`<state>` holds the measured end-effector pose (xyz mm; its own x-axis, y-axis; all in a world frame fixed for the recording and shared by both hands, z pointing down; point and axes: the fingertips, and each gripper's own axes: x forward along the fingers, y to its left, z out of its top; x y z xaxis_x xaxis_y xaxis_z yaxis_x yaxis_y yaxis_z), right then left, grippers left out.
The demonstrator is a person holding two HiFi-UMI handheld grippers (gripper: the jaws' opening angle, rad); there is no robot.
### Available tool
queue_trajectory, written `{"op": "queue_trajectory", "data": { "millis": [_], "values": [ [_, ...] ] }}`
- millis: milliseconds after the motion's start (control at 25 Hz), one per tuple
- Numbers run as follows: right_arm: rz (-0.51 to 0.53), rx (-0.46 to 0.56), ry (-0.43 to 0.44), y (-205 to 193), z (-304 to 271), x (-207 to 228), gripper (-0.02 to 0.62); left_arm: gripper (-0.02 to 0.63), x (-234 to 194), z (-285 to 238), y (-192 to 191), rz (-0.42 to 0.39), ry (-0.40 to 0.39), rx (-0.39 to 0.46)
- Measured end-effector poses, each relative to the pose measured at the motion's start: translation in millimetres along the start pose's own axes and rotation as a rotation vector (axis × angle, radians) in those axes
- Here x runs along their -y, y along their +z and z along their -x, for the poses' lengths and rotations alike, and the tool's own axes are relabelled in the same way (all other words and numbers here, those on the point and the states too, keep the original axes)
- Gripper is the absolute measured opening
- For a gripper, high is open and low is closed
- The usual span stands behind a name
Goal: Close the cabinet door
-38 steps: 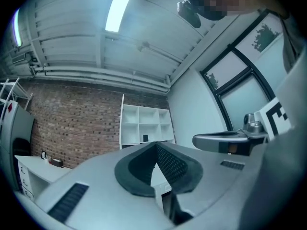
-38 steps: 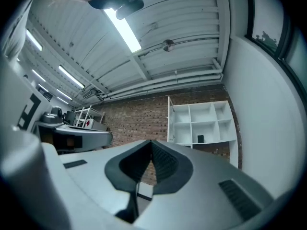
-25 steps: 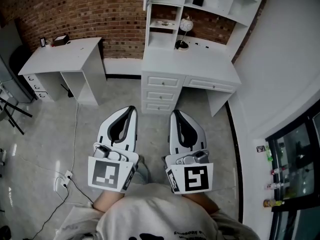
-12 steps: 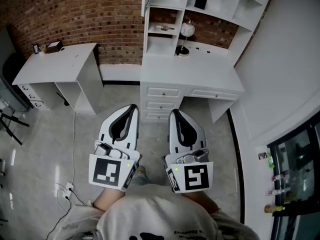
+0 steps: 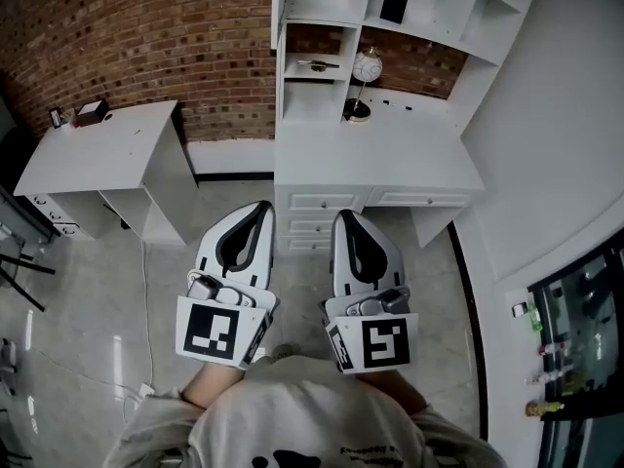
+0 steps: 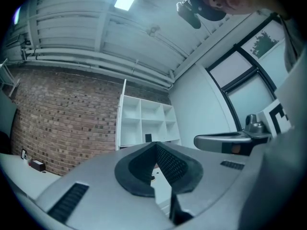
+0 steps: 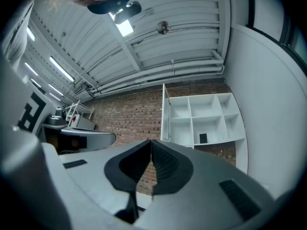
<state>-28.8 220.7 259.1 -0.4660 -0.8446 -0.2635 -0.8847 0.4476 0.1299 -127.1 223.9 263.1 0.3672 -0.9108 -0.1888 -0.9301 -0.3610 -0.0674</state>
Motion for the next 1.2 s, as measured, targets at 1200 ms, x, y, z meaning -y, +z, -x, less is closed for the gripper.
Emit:
{"op": "queue_trajectory", "data": {
  "millis": [1200],
  "values": [
    [0.018,0.04,0.078,-56.1,-189.9,51.1,0.018,0.008,-106.2,-162.7,-44.4,-0.01,0.054,0.0]
  ]
}}
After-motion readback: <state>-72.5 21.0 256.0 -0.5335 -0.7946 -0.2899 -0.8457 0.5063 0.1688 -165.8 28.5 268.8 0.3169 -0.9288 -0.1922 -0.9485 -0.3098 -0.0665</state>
